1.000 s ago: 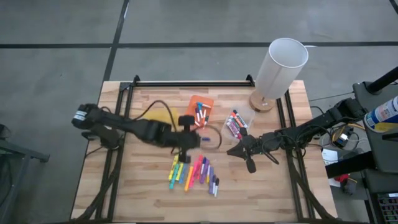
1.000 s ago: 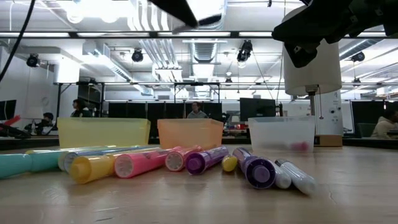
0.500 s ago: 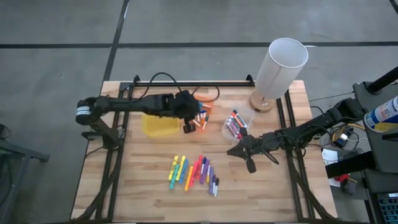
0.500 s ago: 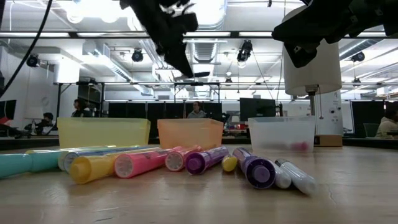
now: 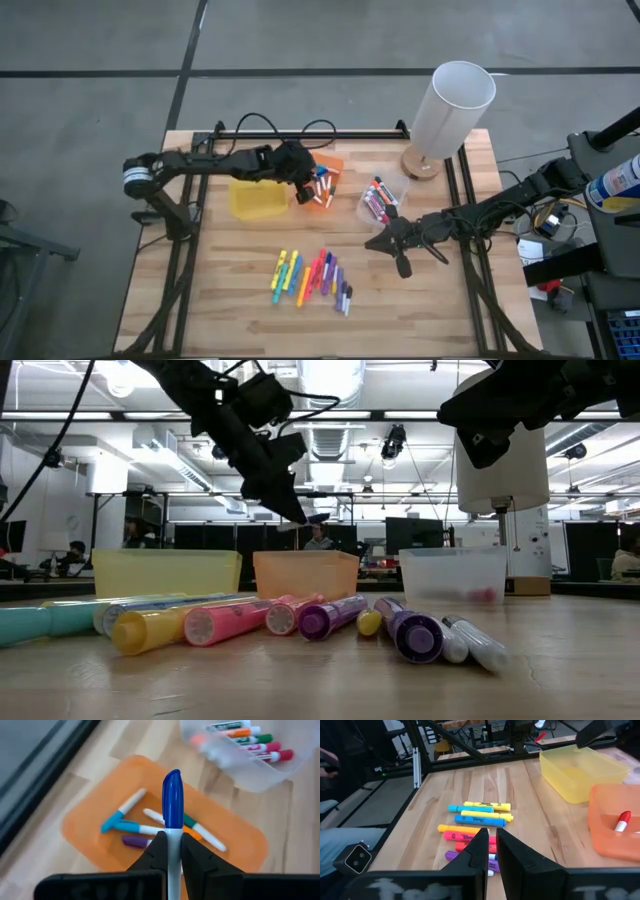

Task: Pick & Place Markers
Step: Put the bottom blue pen into the orange bin

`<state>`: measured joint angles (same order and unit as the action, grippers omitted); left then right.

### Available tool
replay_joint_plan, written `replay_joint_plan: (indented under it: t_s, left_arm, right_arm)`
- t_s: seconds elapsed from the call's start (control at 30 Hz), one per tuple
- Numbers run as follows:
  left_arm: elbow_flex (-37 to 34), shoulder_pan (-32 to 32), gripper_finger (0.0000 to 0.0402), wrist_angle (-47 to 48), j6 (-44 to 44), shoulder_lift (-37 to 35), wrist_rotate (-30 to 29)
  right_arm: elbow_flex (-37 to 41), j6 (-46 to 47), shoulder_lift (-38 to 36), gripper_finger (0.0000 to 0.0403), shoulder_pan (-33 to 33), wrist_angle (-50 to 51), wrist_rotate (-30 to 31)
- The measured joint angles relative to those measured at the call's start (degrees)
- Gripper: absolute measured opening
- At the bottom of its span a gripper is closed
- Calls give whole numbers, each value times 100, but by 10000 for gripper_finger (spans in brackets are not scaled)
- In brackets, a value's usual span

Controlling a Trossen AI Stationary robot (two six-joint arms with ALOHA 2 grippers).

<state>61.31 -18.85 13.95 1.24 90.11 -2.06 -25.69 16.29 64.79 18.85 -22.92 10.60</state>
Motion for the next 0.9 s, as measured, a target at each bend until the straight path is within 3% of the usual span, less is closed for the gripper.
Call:
replay_joint_plan:
  t_s: [0.57,0.9]
  left_arm:
    - [-351,-78,28,-369,438,16,330]
    - [-193,-93,29,-841,626,649,338]
  right_arm:
    - [0,-1,0,31,0,-2,1]
    - [0,9,0,31,-2,-13,4]
